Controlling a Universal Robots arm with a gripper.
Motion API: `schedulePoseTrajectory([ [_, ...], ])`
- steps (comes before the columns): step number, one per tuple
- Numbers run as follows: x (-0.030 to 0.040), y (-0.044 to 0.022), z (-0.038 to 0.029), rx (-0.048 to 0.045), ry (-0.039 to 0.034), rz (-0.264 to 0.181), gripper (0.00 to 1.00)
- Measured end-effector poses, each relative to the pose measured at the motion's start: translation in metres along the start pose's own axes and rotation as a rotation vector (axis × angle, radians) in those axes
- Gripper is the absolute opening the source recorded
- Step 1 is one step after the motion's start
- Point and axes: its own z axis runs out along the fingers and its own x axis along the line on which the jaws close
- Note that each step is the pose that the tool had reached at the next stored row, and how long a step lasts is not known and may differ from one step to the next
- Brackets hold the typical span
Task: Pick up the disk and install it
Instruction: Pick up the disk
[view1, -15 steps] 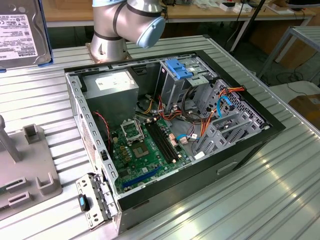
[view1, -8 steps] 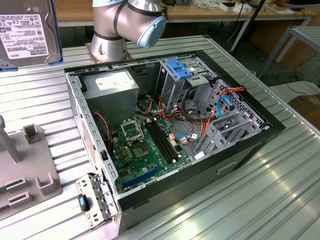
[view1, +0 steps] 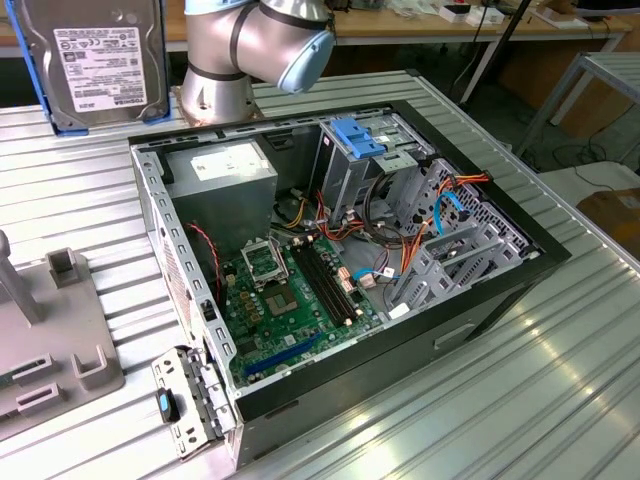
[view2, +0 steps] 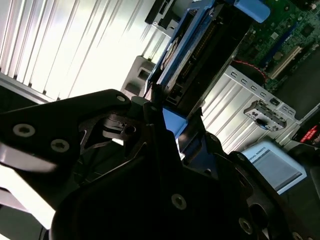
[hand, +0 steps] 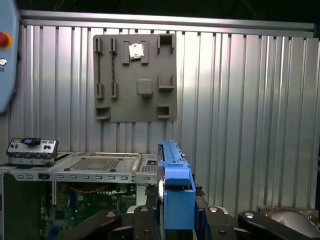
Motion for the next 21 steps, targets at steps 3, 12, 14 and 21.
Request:
schedulePoseTrajectory([
  [3,0.0006,-0.0230,0.0008,0.0000,0.0000,0.000,0.37],
  [12,0.0028,-0.1002,0.0035,0.0000,0.0000,0.000,0.37],
  [14,0.0033,-0.1176,0.0040,-0.0001,0.0000,0.000,0.37],
  [21,0.0041,-0.1469,0.0050,0.0000,0.0000,0.000,0.37],
])
